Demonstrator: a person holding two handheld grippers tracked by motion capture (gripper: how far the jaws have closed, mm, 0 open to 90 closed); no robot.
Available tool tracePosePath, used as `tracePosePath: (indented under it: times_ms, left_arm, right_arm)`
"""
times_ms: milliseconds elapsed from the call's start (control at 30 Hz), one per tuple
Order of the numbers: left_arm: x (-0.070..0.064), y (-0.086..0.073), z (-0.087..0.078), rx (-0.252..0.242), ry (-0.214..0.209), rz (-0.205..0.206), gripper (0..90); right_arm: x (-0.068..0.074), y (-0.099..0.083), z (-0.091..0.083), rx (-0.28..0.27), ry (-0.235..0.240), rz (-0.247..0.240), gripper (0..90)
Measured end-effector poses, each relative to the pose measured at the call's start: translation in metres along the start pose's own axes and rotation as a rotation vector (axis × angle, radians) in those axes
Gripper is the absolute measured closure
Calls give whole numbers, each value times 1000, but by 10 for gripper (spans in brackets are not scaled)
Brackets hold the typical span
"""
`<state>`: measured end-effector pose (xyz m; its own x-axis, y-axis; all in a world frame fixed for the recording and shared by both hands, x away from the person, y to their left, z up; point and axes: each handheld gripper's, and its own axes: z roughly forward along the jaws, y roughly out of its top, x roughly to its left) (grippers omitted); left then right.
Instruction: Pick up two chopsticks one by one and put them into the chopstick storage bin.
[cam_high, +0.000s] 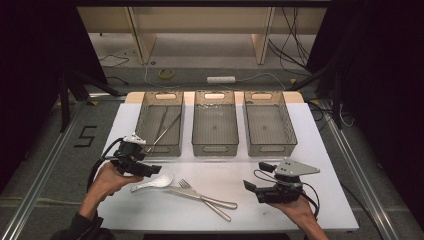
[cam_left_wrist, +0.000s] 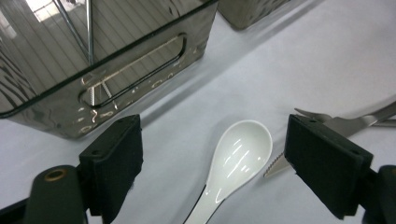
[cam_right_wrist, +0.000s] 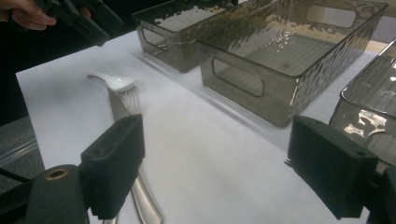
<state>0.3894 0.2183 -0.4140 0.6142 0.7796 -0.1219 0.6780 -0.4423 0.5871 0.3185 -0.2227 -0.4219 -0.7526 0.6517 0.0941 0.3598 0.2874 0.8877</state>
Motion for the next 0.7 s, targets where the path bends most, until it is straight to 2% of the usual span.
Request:
tracePosePath:
  times_ms: [100, 233, 700]
  left_arm:
    - [1, -1, 1, 24, -1, 3, 191]
    - [-2, -1, 4, 91, 10, 33, 185]
    - [-11, -5, 14, 213, 24, 103, 167]
  right_arm:
    - [-1, 0, 0, 2, 0, 6, 197]
    - [-2, -1, 0, 1, 1, 5, 197]
    - [-3, -2, 1, 7, -1, 9, 198]
